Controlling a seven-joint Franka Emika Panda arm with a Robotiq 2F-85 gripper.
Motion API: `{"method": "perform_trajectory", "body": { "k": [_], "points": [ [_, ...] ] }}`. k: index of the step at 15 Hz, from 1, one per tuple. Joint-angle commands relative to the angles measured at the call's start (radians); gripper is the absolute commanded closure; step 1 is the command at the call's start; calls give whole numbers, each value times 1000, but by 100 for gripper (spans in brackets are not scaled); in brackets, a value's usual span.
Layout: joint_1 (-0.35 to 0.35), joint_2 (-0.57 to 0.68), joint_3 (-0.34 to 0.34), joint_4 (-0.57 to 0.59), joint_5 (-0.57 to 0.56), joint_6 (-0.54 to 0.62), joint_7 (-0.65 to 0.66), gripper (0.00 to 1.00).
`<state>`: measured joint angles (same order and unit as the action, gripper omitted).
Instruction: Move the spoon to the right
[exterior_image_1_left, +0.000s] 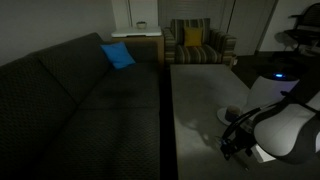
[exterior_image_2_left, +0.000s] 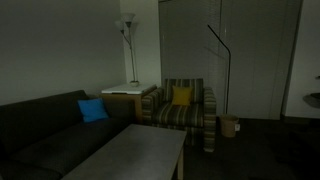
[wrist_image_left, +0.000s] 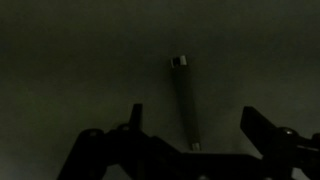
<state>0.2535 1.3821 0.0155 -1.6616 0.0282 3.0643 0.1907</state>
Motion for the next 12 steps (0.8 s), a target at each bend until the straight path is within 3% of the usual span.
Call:
{"method": "perform_trajectory", "body": {
  "k": [1, 2, 4, 12],
  "points": [
    [7, 10, -8, 19, 8, -13, -19, 0],
    [11, 19, -14, 35, 4, -30, -22, 0],
    [-48, 47, 35, 87, -35, -117, -102, 0],
    [-18, 127, 14, 253, -76, -298, -138, 0]
  ]
}}
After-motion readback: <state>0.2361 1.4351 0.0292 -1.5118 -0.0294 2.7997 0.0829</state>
